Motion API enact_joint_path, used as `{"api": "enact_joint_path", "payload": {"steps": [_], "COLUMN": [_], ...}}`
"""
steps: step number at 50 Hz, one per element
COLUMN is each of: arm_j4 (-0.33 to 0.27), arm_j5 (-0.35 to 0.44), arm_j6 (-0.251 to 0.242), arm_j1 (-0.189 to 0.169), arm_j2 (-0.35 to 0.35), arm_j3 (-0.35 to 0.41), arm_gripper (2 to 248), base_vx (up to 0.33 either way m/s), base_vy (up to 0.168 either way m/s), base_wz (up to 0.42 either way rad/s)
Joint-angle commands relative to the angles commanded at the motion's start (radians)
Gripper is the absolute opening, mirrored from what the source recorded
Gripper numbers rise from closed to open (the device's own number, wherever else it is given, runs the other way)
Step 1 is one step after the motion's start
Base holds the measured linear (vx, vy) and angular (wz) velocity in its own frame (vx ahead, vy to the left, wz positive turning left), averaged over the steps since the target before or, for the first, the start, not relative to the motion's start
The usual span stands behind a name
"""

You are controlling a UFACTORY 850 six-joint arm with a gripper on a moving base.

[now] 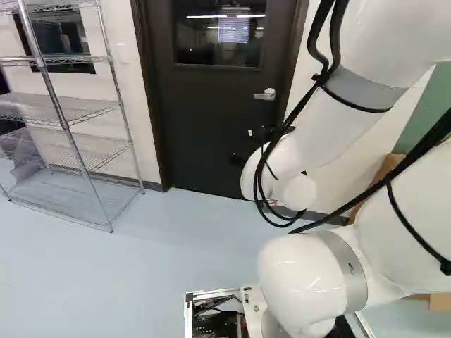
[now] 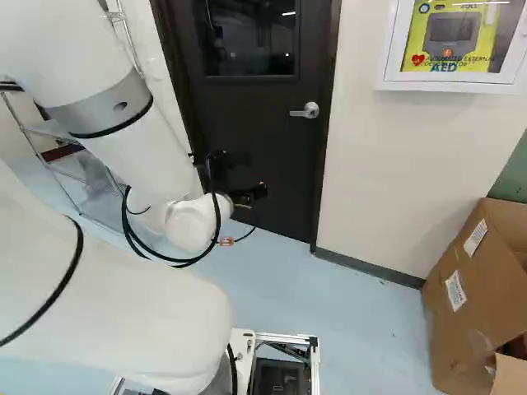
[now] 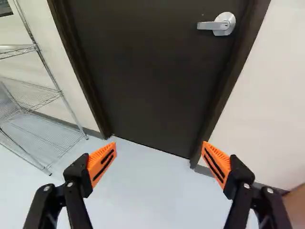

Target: Open the door and move inside

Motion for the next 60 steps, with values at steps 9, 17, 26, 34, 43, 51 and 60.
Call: {"api": "enact_joint_path", "payload": {"steps": [9,17,26,34,43,51,60], "arm_j4": [0.0,0.0,0.0,0.0,0.0,0.0,0.0], "arm_j5": [0.0,0.0,0.0,0.0,0.0,0.0,0.0], "arm_j6": [0.0,0.0,0.0,0.0,0.0,0.0,0.0], "arm_j1": [0.0,0.0,0.0,0.0,0.0,0.0,0.0], "arm_j2": [0.0,0.0,0.0,0.0,0.0,0.0,0.0], "arm_j3": [0.0,0.0,0.0,0.0,0.0,0.0,0.0], "arm_gripper": [247,247,247,247,247,247,247], "base_vx": [0.152,0.15,0.151,0.16,0.154,0.155,0.153], "base_vy": [0.089,0.082,0.076,0.08,0.077,0.077,0.107], "base_wz": [-0.201,-0.244,-0.26,-0.275,-0.266,-0.257,-0.106]}}
